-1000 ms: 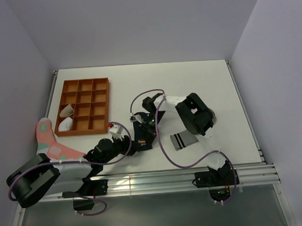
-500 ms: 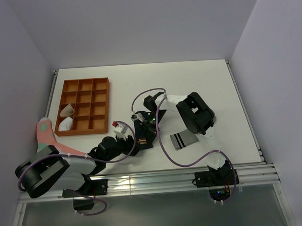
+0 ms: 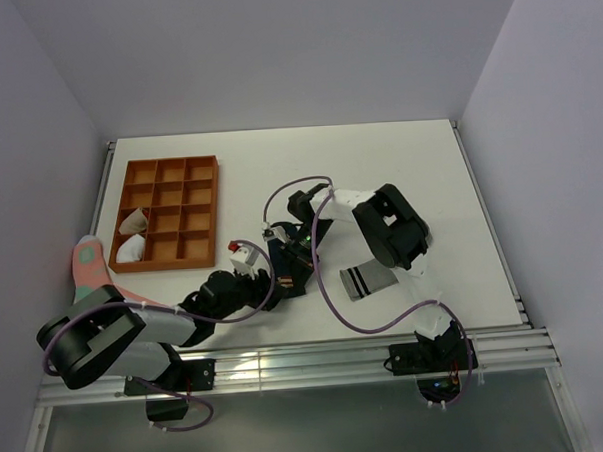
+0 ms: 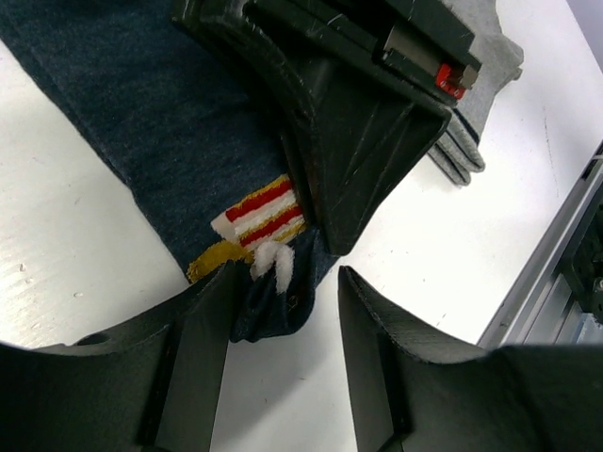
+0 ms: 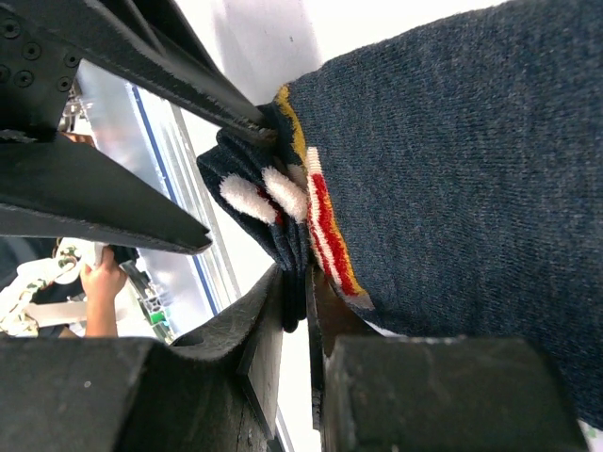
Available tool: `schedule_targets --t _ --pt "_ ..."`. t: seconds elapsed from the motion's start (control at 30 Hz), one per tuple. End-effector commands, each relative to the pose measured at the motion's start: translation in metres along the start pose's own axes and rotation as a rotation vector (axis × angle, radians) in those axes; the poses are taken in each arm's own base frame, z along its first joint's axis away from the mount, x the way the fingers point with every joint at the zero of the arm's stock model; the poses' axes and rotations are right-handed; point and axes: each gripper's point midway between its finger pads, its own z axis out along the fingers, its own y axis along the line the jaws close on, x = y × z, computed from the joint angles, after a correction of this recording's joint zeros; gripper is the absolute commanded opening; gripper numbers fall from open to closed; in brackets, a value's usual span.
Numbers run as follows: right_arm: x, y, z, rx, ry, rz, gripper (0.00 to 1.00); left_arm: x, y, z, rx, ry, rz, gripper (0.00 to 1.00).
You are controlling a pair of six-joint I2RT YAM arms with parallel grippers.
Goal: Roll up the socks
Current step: Roll the sock at the center of the board.
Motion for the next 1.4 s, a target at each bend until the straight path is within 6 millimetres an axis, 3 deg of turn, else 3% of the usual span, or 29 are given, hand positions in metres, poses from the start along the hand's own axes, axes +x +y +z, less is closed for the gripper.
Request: schedule_targets --t 0.0,0.57,0.77,0.97,1.13,1.37 --pt "-0.008 0.001 -0.005 -0.009 -0.014 -0.002 0.18 -0.004 -0.005 0.003 0.02 -0.015 0.012 0.54" --pt "-0.006 -0.003 -0.007 0.005 -0.017 0.001 0.18 0.004 0.003 0.008 -0.044 0.027 -0.019 0.49" --pt "-0.005 -0.005 -0.006 0.007 -0.015 0.007 0.18 0.004 0.006 0.013 -0.086 0.063 -0.03 0.36" --pt "-0.006 -0.006 -0.007 0.021 -0.018 0.004 0.19 0.001 0.003 0.016 -0.129 0.122 -0.063 0.1" --pt "-0.011 -0.007 -0.012 0.061 -0.043 -0.014 0.39 0.01 0.007 0.011 -0.197 0.228 -0.083 0.02" --pt "-0.024 -0.001 -0.03 0.146 -0.1 -0.069 0.47 0.013 0.007 0.003 -0.281 0.323 -0.141 0.0"
